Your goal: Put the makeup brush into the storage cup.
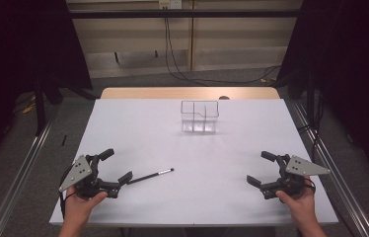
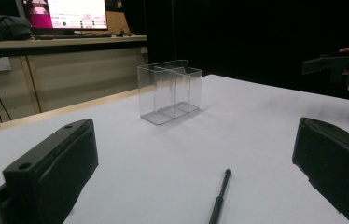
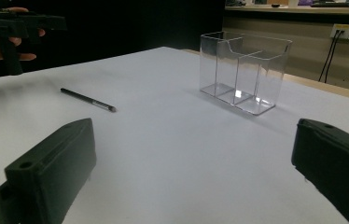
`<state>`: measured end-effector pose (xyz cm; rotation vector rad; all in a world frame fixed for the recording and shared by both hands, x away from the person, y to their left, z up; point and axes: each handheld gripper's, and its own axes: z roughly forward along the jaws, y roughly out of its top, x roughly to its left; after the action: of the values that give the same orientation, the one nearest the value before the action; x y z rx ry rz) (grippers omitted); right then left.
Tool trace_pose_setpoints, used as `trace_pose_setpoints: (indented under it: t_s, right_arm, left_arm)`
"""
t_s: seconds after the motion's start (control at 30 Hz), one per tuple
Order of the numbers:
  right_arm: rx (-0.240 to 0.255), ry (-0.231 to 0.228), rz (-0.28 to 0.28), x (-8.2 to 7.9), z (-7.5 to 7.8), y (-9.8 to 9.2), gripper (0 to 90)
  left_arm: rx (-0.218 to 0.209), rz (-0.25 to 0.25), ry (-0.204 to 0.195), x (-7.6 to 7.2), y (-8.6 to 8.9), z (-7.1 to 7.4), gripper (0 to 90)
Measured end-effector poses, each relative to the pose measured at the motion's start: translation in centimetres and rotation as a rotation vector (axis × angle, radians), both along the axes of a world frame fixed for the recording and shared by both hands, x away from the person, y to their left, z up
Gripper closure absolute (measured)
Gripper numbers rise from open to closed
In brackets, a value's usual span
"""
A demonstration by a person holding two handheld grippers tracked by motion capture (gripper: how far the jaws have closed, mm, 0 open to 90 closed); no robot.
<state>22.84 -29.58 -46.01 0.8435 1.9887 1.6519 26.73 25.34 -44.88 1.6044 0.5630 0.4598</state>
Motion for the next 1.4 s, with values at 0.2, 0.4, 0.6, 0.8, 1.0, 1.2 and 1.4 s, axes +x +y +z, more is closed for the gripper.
trace_pose_setpoints:
  t_s: [0.2, 0.4, 0.6, 0.8, 1.0, 1.2, 1.4]
  right_arm:
    - [0.002, 0.001, -0.002, 0.0, 0.0, 0.0, 0.0]
    - [0.002, 0.000, -0.002, 0.0, 0.0, 0.0, 0.0]
    - [0.001, 0.000, -0.001, 0.0, 0.0, 0.0, 0.0]
    - [0.001, 0.001, 0.000, 0.0, 0.0, 0.0, 0.0]
    - [0.001, 0.000, 0.002, 0.0, 0.0, 0.0, 0.0]
    - [0.001, 0.000, 0.000, 0.0, 0.0, 0.0, 0.0]
    - [0.001, -0.002, 0.001, 0.0, 0.0, 0.0, 0.0]
  left_arm:
    - [0.002, 0.005, 0.002, 0.5, -0.4, -0.1, 0.0]
    - [-0.005, 0.007, -0.003, 1.0, -0.8, -0.1, 0.0]
    - [-0.017, 0.005, -0.006, 1.4, -1.3, -0.1, 0.0]
    - [-0.015, 0.004, -0.008, 1.7, -1.7, 0.0, 0.0]
    - [-0.020, 0.006, -0.010, 1.9, -1.9, 0.2, 0.1]
    - [-0.012, -0.008, -0.015, 2.1, -2.6, 0.3, 0.2]
    - [-0.012, -0.030, -0.011, 2.5, -3.6, 0.3, 0.2]
